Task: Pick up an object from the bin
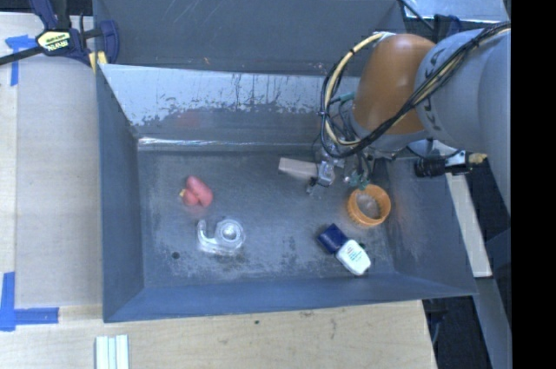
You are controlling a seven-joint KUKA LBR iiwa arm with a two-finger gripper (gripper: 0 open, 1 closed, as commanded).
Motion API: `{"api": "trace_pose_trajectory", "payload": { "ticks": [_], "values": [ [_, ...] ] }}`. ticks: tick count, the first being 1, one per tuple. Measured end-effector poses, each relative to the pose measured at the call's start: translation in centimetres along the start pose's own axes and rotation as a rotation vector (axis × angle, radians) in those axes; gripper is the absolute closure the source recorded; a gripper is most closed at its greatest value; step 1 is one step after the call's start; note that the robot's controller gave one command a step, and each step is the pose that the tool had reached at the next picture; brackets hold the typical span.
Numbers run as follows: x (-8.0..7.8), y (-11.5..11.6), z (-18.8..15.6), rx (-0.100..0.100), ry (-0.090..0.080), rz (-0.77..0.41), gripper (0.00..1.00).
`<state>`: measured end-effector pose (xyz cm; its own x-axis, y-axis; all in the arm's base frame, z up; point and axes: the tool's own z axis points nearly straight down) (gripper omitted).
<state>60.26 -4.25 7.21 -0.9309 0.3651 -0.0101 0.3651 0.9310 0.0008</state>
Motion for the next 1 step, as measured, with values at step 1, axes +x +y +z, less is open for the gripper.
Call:
{"api": "trace_pose_trajectory", "payload": {
  "ticks": [1],
  "values": [
    [0.0,0.0,0.0,0.0,0.0,0.0,1.0]
  ]
}}
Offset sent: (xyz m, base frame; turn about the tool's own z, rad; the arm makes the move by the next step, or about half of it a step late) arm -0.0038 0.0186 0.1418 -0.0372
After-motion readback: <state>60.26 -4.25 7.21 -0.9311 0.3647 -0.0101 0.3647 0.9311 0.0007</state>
